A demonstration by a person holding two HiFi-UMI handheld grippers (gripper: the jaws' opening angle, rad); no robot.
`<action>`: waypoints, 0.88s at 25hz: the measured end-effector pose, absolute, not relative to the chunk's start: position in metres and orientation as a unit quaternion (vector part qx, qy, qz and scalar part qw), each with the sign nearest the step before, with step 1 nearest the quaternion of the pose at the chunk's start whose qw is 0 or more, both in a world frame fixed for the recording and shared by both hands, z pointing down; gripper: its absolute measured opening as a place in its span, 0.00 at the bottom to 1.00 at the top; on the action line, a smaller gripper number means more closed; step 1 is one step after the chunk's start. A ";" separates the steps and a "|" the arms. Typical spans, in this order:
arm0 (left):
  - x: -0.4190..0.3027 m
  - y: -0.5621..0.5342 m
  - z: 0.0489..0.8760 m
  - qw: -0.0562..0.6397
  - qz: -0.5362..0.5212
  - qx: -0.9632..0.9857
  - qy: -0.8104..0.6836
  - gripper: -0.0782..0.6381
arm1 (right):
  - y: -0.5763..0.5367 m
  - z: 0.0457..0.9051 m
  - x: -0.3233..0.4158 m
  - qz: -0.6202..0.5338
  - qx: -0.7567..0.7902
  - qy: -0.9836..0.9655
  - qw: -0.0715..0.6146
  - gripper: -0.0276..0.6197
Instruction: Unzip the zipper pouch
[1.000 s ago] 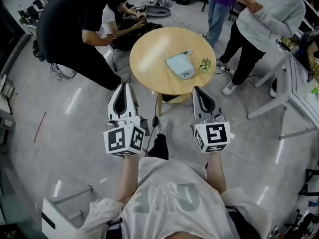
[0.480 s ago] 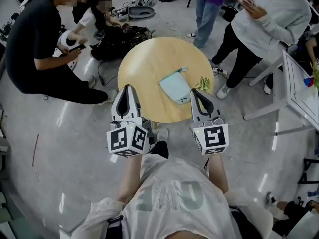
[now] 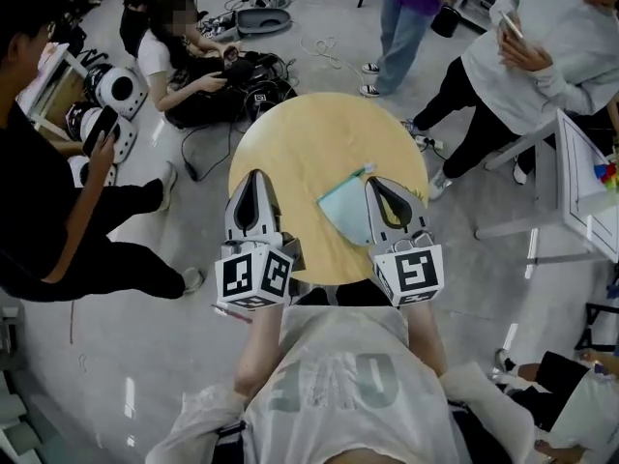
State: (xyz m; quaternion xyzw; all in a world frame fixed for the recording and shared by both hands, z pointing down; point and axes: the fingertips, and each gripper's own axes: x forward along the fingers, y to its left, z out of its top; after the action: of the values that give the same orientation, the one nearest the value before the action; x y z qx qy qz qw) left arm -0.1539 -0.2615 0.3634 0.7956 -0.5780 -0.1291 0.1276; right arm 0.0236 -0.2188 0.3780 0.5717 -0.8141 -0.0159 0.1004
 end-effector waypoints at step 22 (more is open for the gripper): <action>-0.107 -0.295 0.539 0.392 -0.065 0.724 -0.564 0.42 | -0.270 0.407 0.035 0.022 0.503 -0.856 0.116 0.09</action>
State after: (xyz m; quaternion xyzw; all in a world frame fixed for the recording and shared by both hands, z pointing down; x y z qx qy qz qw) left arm -0.1072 -0.2954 0.5390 0.7239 -0.5638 -0.0652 0.3923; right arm 0.0349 -0.2700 0.4067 0.5032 -0.8560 0.0220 0.1163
